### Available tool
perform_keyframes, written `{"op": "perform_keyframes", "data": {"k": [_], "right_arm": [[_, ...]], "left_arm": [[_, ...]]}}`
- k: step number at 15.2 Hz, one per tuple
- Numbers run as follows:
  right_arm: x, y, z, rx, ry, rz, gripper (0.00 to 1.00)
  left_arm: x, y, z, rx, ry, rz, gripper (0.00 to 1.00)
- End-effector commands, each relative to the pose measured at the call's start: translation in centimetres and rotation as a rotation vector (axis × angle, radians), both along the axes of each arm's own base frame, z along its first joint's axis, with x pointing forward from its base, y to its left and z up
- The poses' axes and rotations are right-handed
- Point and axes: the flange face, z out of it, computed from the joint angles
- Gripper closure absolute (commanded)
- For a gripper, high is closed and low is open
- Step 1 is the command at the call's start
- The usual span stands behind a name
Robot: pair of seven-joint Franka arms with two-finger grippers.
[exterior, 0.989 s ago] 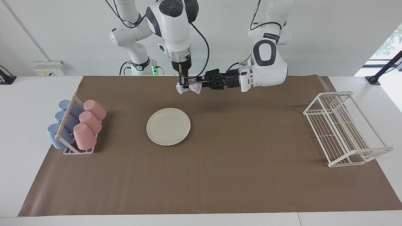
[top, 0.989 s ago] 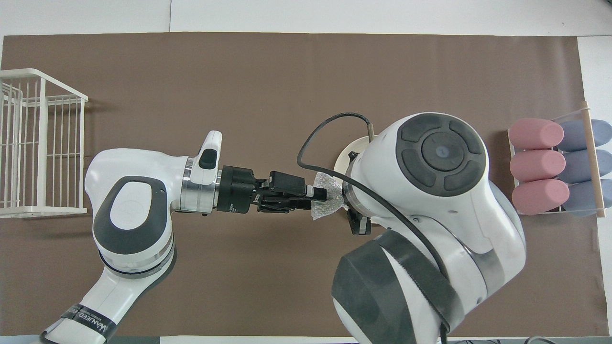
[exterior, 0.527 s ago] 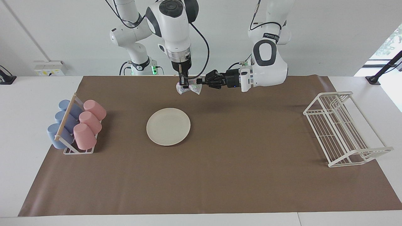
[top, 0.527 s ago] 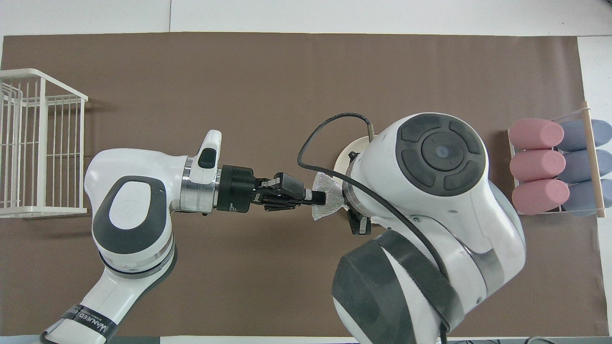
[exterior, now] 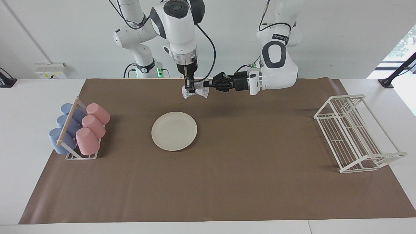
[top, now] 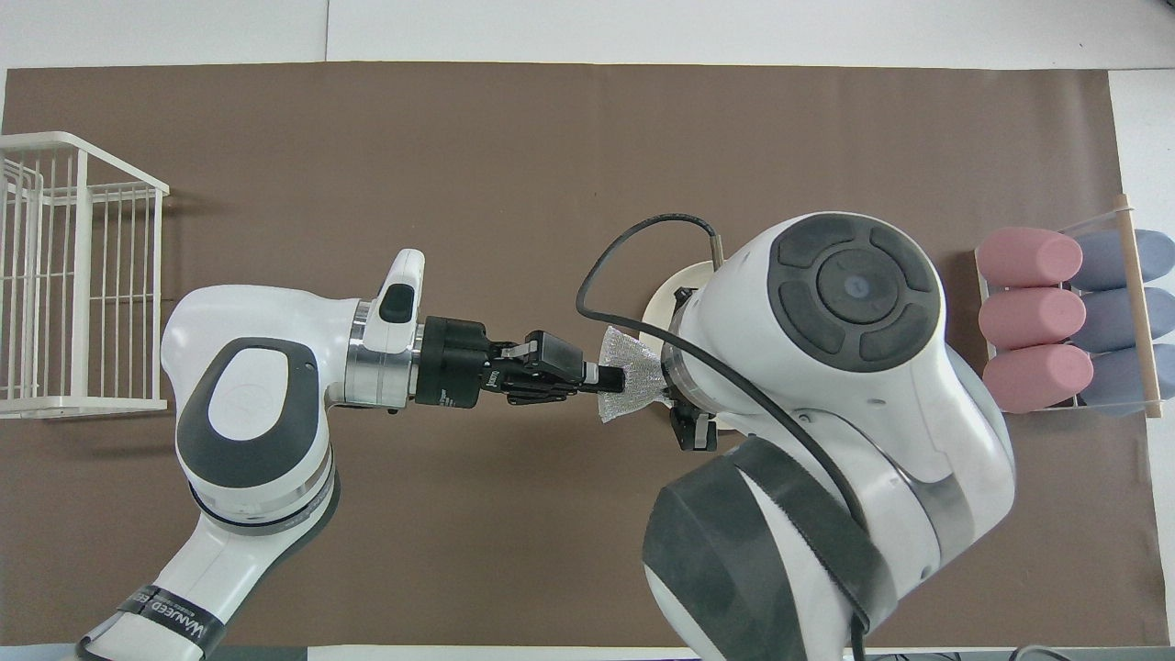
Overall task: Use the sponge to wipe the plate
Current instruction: 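Grasp the sponge with the left gripper from the right gripper, then carry the sponge to the rack while the right gripper withdraws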
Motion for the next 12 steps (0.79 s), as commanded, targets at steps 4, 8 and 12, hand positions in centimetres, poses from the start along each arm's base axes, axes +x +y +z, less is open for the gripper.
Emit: {"op": "perform_keyframes", "data": {"k": [4,8,12], "right_arm": [[1.0,-5.7,2.2,0.003,-0.027,0.074,0.0],[2.3,-13.3,0.8,0.0,0.049,0.304,0.0],[4.0,-21.0,0.6,0.032,0.043,0.52,0.0]], "left_arm": [[0.8,2.5,0.8,-0.04,-0.002,0.006,1.0],[2.0,6.4,1.6,0.038,-0.014,0.015,1.0],[3.9,10.0,4.9,0.239,-0.007,0.033,1.0]]}}
